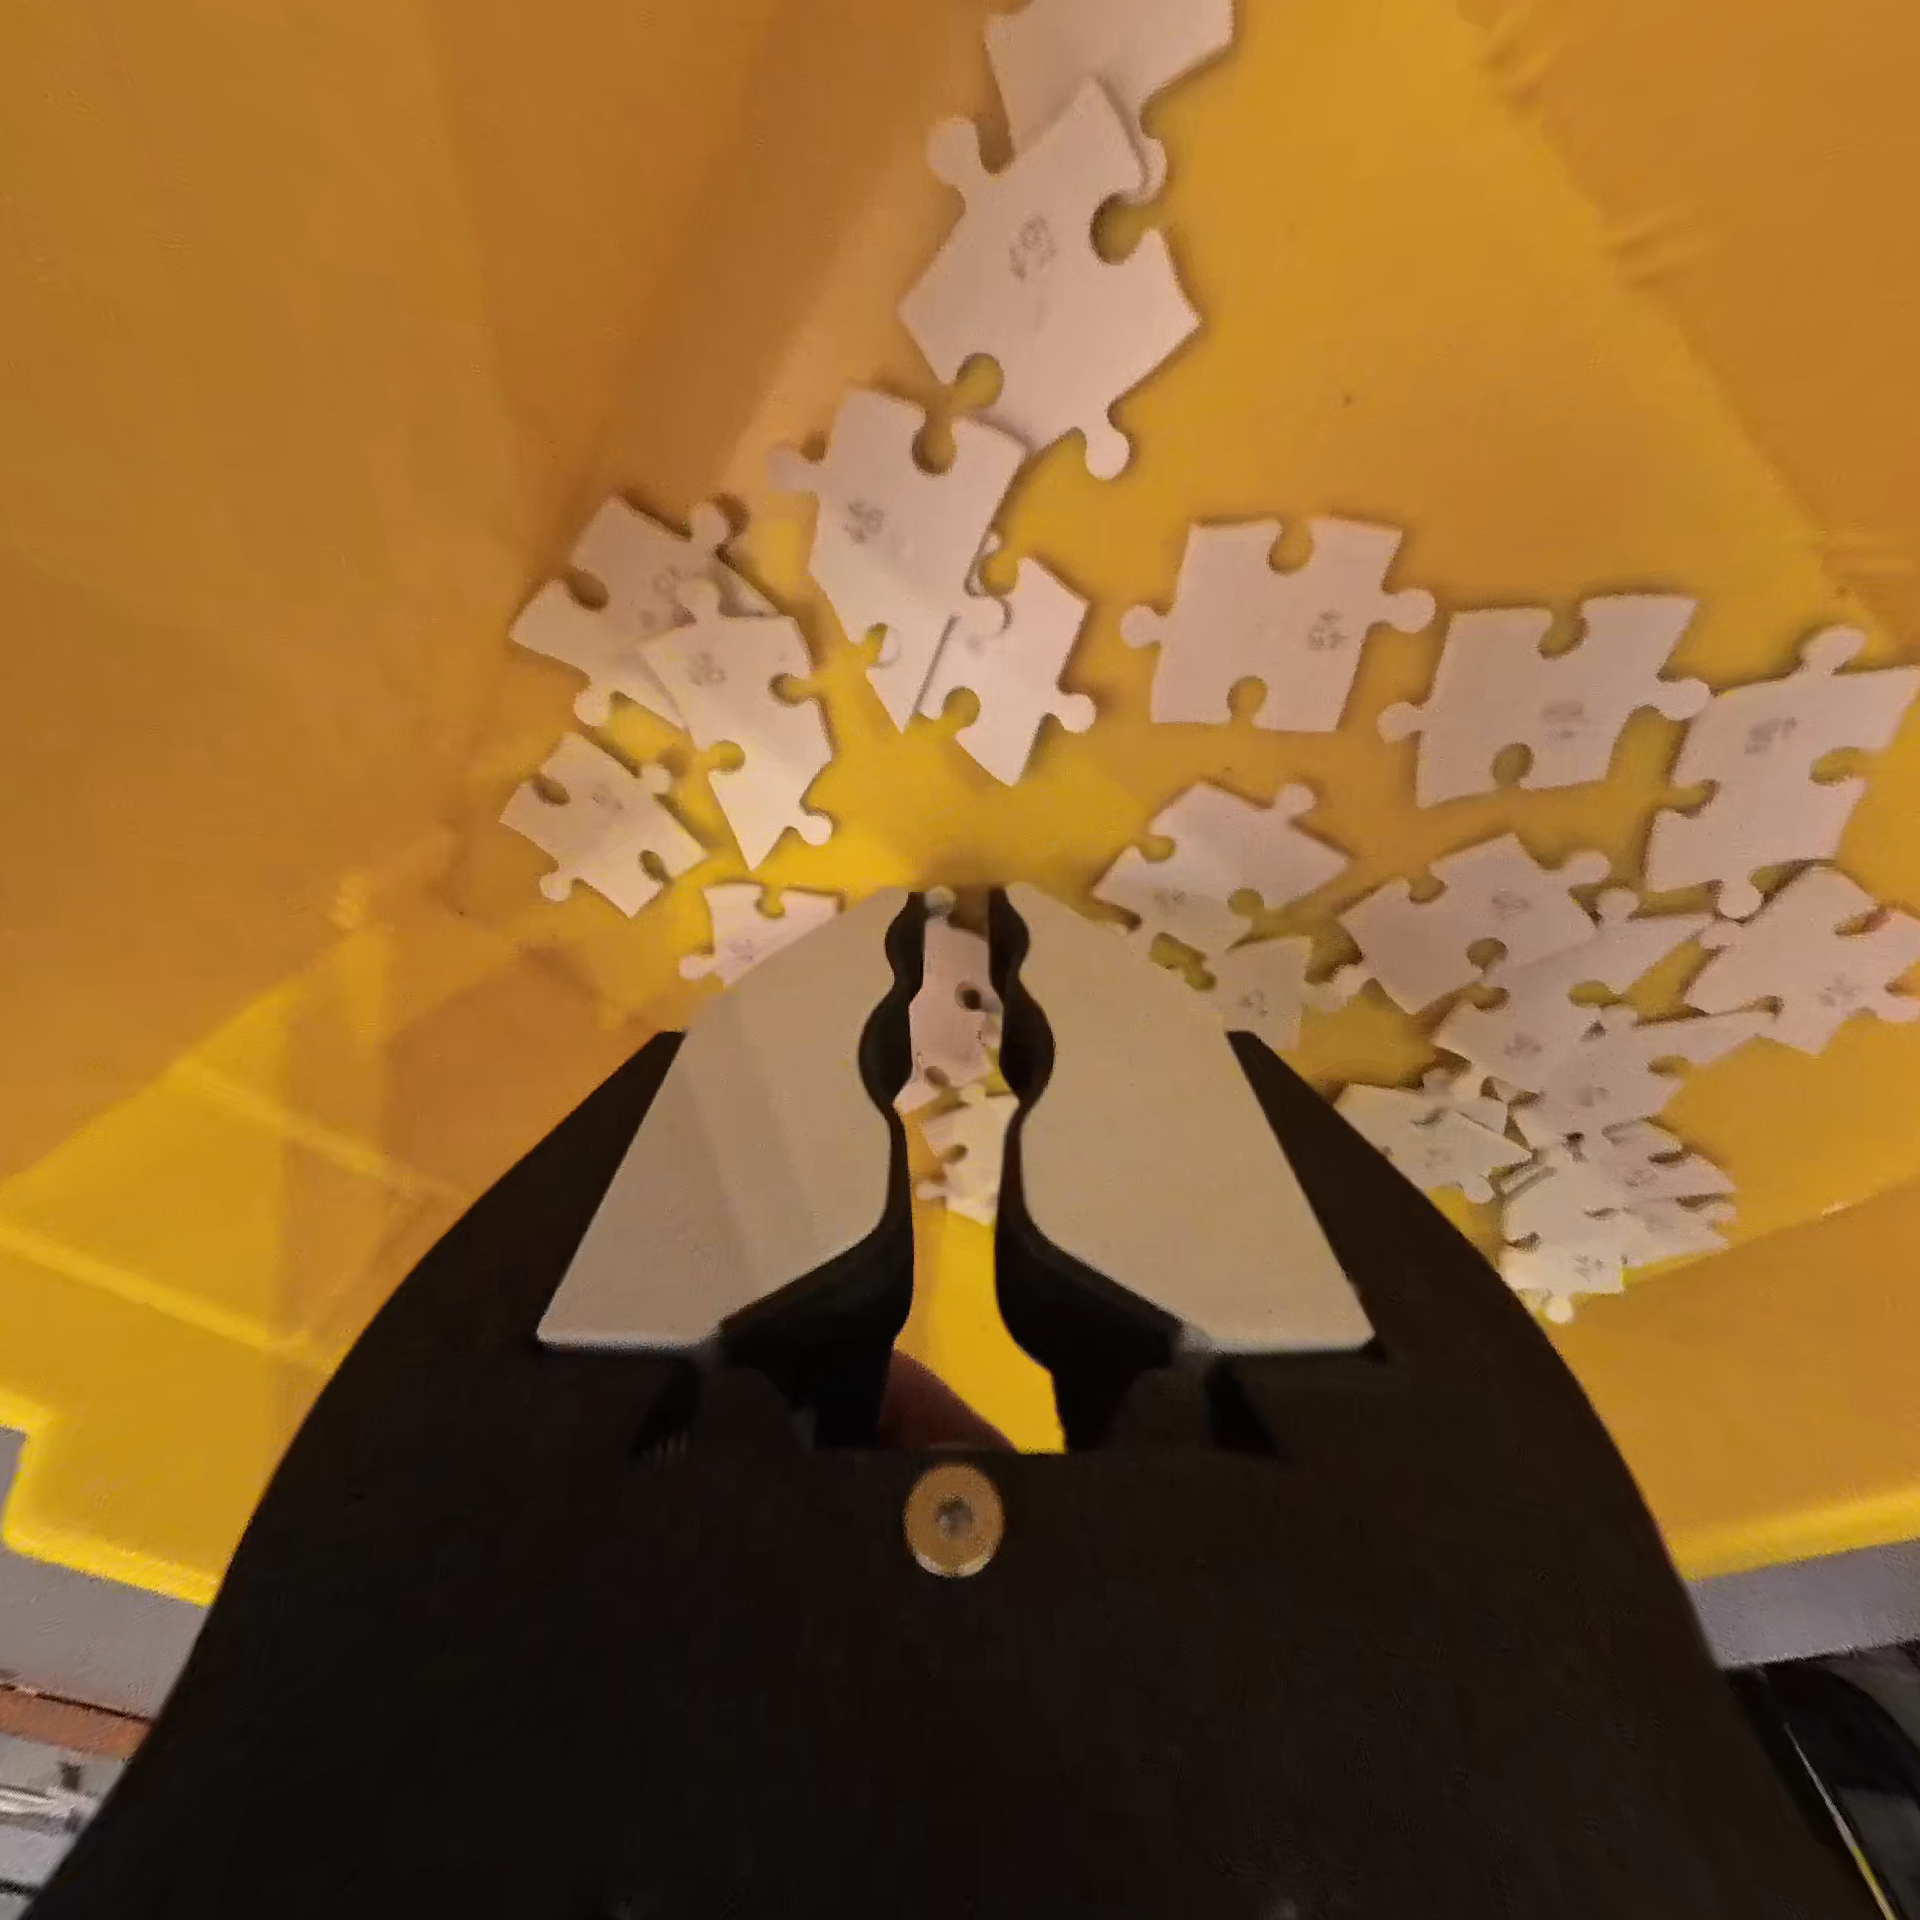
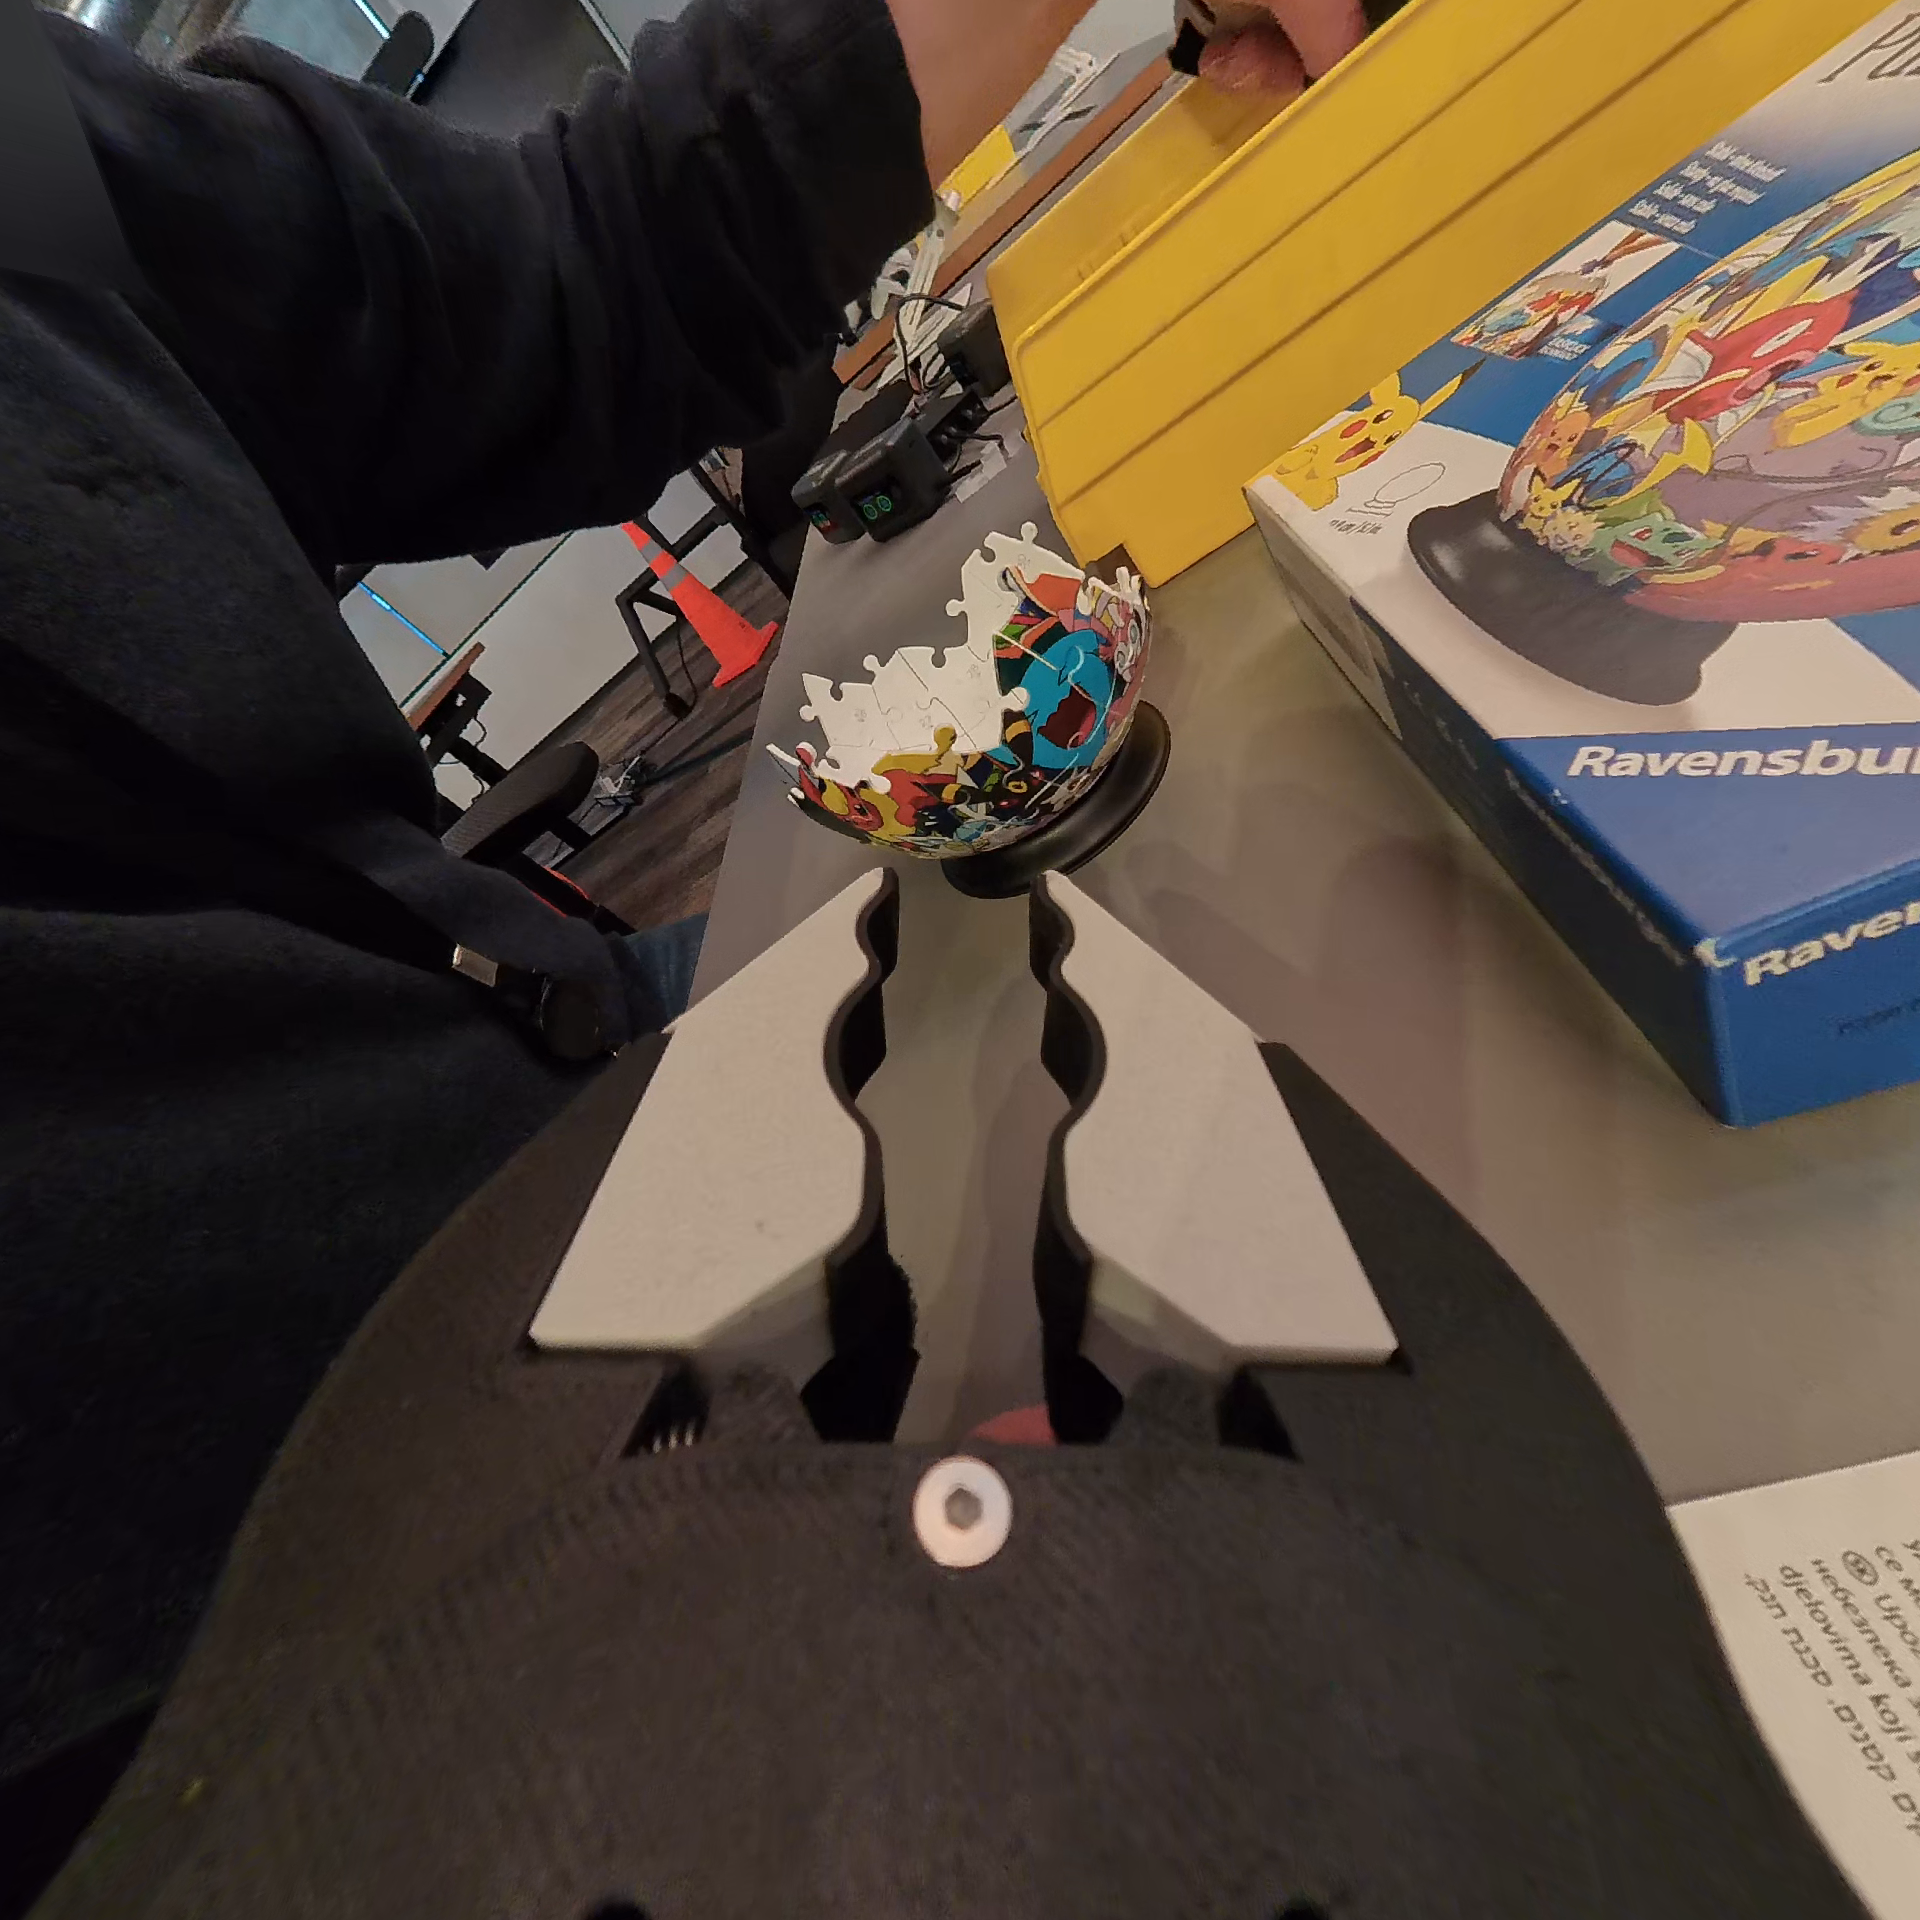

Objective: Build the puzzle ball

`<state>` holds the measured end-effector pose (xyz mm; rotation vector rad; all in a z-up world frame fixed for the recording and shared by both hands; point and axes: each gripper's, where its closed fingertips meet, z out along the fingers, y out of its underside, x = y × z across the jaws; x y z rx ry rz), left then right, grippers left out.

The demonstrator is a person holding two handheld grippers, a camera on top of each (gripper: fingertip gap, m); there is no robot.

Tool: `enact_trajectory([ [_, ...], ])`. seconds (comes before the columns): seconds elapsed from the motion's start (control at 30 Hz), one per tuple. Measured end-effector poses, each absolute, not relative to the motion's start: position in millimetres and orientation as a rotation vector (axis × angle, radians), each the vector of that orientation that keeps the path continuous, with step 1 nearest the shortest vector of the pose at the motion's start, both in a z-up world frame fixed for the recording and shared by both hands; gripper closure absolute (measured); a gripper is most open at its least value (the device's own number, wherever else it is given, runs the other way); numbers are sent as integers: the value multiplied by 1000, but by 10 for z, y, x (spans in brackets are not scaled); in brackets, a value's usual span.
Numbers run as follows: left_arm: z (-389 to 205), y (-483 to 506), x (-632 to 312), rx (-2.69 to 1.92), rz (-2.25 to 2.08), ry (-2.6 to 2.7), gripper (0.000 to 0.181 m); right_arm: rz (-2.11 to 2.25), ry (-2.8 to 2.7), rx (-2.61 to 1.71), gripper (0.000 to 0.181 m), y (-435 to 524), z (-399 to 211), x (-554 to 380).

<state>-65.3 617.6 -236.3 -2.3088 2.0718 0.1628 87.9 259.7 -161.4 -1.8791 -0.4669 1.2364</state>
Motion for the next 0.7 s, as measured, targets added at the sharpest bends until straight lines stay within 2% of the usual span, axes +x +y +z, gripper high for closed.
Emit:
enact_trajectory([
  [0.17, -2197, 6482, -425, -2161, 129, 1879, 164, 1233, -469, -1883, 157, 2597, -1619, 876],
  [0.3, -2309, 6550, -421, -2166, 194, 1886, 167, 1227, -468, -1886, 157, 2600, -1624, 877],
  [0.33, -2323, 6492, -408, -2180, 159, 1897, 175, 1227, -468, -1887, 157, 2600, -1624, 877],
  [0.57, -2067, 6491, -461, -2191, 93, 1829, 161, 1234, -467, -1882, 157, 2599, -1617, 879],
  [0.7, -1777, 6587, -638, -2156, 184, 1751, 160, 1237, -467, -1880, 157, 2598, -1614, 880],
])
